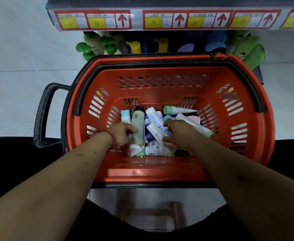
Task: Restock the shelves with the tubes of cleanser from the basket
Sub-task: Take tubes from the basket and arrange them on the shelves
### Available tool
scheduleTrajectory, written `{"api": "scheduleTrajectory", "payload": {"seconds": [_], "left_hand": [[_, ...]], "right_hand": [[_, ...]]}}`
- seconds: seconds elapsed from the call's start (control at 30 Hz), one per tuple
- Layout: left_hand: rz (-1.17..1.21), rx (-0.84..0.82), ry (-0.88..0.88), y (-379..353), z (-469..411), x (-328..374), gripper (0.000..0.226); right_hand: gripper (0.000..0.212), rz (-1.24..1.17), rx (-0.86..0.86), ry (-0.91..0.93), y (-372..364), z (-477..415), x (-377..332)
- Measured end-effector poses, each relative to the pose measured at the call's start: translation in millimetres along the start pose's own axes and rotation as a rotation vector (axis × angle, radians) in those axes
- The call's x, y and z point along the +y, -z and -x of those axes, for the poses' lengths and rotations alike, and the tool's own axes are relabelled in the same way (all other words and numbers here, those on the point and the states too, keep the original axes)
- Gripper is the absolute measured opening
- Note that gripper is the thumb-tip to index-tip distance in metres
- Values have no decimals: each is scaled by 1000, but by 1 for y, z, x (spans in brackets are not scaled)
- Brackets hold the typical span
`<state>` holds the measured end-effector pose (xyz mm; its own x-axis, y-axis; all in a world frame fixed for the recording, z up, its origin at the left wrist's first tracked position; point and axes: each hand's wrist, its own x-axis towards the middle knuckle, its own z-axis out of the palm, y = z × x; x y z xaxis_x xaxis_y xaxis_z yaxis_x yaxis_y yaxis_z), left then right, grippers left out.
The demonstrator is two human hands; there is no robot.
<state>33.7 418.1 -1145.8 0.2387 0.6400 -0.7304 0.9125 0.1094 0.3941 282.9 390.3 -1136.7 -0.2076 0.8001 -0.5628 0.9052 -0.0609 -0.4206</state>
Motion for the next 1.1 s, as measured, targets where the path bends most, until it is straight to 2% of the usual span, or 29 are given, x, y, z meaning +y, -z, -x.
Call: {"api": "scheduleTrajectory", "payload": {"seconds": [0.13,0.3,0.53,0.67,0.8,0.9,1.0,1.1], "left_hand": [[38,-2,7,-6,-12,3,49],[138,-99,40,-18,-26,8,62],[-2,-92,-41,-27,-35,8,70],[-102,11,-87,-23,-34,7,68],[-225,158,-132,-17,-31,10,51],[-280,221,-168,-16,-28,11,53],[-106,293,-276,-14,-25,16,45],[137,449,-354,-11,-29,20,29]], "right_hand": [[58,-11,-56,-22,-12,-20,1],[66,76,-116,-17,-27,-42,2],[82,240,-102,0,-37,-53,-2],[81,289,-92,-15,-37,-53,-6],[76,398,-73,31,-38,-51,-14],[67,423,-52,15,-39,-51,-20],[63,305,-24,-30,-36,-52,-17],[62,152,-16,-70,-32,-51,-12]]}}
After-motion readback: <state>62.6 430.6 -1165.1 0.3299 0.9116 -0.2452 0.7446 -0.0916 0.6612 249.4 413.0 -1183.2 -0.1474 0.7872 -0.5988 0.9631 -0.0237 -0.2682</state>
